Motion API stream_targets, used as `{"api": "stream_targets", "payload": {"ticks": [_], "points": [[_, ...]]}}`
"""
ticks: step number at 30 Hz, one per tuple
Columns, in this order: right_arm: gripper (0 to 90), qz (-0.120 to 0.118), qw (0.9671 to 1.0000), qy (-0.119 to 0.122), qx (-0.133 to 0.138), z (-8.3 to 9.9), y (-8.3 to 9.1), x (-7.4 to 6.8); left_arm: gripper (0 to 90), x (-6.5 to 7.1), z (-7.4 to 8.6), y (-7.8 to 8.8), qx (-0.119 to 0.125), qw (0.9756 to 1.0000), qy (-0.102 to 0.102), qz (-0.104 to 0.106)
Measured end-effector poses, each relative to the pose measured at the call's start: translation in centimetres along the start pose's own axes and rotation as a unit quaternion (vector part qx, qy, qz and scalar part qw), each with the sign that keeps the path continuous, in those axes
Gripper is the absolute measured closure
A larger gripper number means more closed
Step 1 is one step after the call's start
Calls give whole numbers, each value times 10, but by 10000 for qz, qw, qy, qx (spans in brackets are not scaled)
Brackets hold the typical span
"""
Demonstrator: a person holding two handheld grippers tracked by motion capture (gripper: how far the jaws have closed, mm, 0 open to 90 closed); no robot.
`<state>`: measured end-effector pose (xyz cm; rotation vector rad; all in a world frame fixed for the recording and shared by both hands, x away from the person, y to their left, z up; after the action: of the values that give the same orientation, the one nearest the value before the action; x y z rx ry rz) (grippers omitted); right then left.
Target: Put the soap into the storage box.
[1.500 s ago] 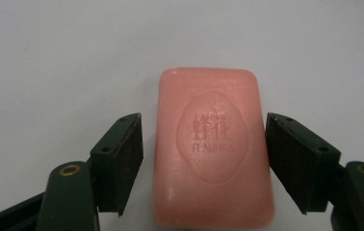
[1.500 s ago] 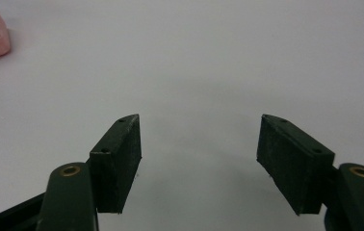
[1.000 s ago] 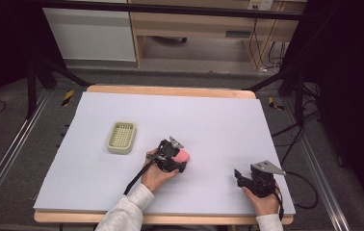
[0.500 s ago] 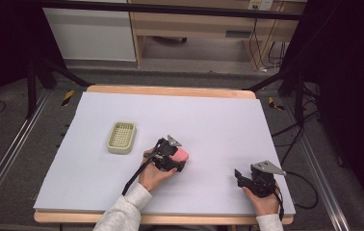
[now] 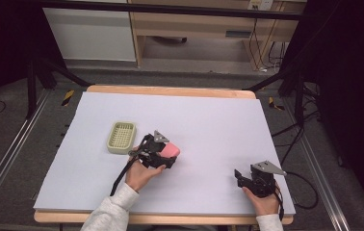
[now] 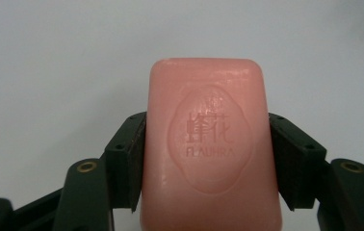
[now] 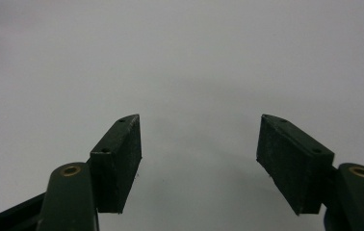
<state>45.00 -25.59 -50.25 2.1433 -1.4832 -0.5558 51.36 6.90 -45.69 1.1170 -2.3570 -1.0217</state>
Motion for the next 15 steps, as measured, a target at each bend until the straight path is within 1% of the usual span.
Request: {"api": "stream_targets", "payload": {"ticks": [6, 7, 11, 13, 15], "points": [[324, 25, 10000, 53, 1, 0, -1, 1, 372, -14, 4, 16, 130, 9998, 67, -107], [324, 2, 10000, 9, -6, 0, 0, 0, 372, -17, 6, 20, 161, 9997, 101, -122], [324, 6, 10000, -2, 7, 0, 0, 0, 372, -26, 10, 27, 216, 9994, 204, -164], [324, 6, 10000, 0, 7, 0, 0, 0, 372, -30, 11, 31, 214, 9993, 212, -209], [324, 12, 10000, 15, 11, 0, 0, 0, 372, -35, 12, 35, 275, 9990, 270, -241]]}}
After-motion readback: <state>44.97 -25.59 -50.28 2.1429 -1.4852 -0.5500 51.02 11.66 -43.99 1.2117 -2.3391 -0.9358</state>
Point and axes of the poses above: each handheld gripper's, and its own axes: y roughly backward along the jaws, z roughly out of its underside, x roughly to its right, the point moved 4 cm from there along -y, roughly forward along the jaws, and after that the axes turned 4 degrees about -z, right-handed, at the moved point
